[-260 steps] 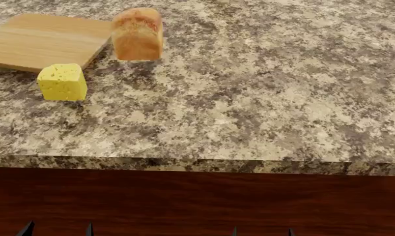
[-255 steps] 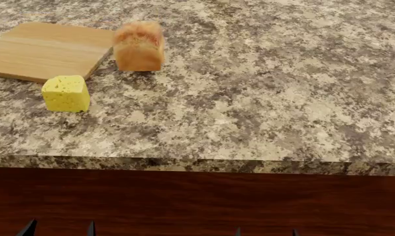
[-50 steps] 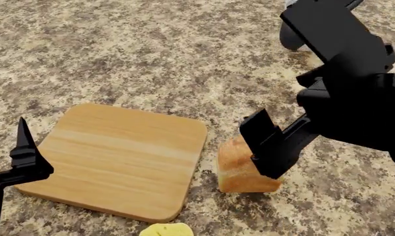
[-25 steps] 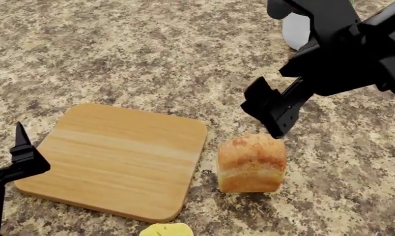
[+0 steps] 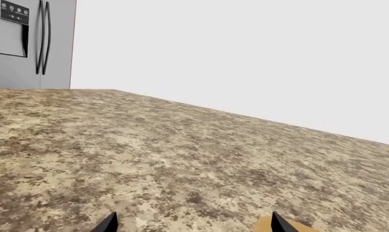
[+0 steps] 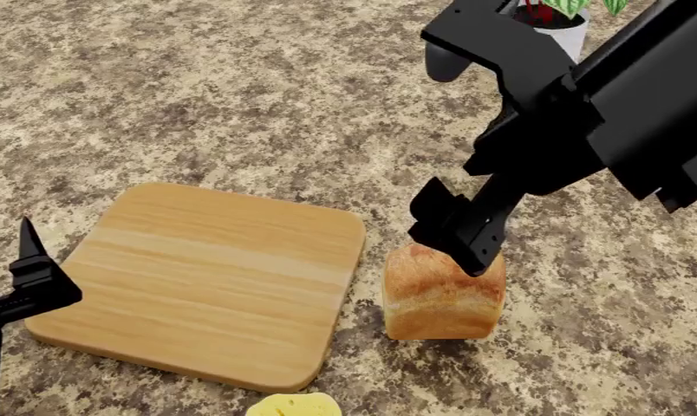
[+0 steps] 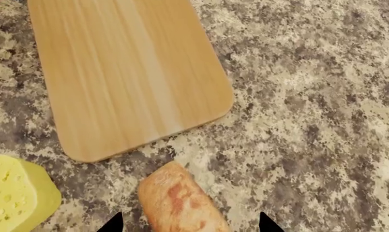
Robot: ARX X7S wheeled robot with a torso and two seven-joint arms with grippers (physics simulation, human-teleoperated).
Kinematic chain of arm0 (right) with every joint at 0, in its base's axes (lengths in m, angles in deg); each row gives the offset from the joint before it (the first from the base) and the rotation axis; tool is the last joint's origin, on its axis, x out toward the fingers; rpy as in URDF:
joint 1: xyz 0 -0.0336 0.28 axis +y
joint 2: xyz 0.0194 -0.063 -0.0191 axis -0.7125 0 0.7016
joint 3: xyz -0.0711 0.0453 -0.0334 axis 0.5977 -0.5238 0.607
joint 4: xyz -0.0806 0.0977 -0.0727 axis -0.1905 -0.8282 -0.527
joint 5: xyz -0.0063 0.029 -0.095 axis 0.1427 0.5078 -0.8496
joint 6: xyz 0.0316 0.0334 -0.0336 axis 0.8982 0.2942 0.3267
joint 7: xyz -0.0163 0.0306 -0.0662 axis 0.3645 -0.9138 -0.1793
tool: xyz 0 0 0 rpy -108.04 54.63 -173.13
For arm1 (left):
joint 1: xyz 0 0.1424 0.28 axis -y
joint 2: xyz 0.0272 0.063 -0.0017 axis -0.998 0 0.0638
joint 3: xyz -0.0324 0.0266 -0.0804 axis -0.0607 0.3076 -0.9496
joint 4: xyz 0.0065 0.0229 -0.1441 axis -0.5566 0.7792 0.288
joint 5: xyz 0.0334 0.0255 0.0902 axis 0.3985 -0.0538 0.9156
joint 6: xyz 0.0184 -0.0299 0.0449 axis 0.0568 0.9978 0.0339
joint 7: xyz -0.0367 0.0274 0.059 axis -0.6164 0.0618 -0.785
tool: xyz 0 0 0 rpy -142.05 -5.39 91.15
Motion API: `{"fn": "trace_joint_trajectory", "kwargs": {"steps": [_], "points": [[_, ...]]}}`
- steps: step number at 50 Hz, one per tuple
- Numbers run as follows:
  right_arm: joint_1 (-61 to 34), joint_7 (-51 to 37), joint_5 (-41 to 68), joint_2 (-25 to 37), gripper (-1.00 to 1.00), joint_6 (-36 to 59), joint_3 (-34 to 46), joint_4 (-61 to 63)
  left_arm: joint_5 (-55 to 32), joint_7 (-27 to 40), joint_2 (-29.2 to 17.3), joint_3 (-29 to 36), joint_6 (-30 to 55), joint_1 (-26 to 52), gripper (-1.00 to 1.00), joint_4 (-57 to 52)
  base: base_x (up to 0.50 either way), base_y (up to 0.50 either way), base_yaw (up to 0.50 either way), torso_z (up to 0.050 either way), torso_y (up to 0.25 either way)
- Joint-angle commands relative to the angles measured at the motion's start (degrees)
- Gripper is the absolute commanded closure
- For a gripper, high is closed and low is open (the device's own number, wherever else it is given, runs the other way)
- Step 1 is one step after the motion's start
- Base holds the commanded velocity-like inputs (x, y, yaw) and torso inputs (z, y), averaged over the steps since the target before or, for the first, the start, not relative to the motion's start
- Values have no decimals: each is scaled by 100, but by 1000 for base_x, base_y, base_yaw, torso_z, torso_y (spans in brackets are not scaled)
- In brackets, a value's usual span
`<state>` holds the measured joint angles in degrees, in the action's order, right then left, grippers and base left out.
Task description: Place the bread and cheese on the cutting board.
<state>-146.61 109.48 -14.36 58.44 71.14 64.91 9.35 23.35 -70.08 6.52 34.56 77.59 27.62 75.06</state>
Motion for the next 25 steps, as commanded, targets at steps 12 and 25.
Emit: {"fn": "trace_joint_trajectory", "kwargs": {"steps": [12,25], "points": [[131,467,-344,-394,-100,-226,518,-496,-90,-24,-21,-13,-183,5,-100,209,0,0,0,0,0],[93,640,-530,-603,-100,-450,664,-951,-111,-40,-34,-9,-301,22,-100,387,0,0,0,0,0]]}}
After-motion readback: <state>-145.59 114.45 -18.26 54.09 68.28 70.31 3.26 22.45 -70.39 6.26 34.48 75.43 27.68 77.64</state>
